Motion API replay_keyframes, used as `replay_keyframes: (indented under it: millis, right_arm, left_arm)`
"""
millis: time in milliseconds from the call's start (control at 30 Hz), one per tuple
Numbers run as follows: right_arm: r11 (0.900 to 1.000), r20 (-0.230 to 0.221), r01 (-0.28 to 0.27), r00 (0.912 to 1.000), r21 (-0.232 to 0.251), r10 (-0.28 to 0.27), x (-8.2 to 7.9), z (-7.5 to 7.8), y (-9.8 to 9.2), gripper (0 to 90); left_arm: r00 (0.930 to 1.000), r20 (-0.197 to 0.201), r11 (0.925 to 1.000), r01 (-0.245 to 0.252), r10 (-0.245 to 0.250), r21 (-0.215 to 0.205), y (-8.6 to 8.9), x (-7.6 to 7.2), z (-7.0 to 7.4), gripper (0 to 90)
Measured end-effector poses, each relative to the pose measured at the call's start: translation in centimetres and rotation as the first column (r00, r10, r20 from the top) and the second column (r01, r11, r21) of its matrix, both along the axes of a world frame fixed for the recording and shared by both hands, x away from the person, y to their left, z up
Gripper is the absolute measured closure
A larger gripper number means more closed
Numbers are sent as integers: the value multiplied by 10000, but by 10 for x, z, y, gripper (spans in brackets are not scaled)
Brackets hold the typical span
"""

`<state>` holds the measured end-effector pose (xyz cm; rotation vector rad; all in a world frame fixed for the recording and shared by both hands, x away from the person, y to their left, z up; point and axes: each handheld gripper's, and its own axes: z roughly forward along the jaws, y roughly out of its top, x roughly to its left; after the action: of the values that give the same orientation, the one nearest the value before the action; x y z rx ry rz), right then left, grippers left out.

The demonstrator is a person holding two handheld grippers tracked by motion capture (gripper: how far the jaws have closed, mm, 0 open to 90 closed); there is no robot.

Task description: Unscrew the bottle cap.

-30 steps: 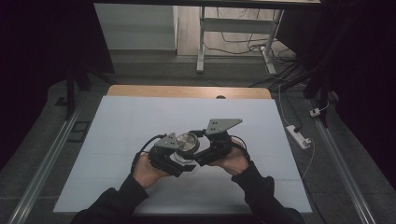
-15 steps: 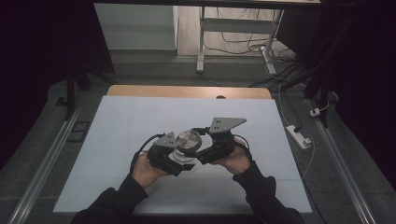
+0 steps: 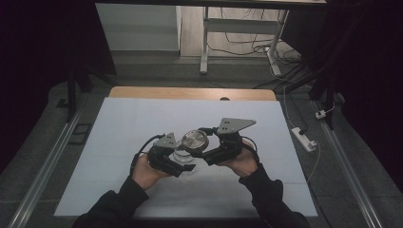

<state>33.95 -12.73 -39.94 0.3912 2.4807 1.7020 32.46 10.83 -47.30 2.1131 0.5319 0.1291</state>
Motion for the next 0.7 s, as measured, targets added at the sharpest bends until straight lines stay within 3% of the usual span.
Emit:
replay_keyframes:
  millis: [700]
  right_arm:
    - [9999, 146, 81, 9999, 76, -83, -10, 1, -6, 182]
  left_arm:
    - [9981, 72, 9981, -615, 614, 97, 13, 12, 0, 154]
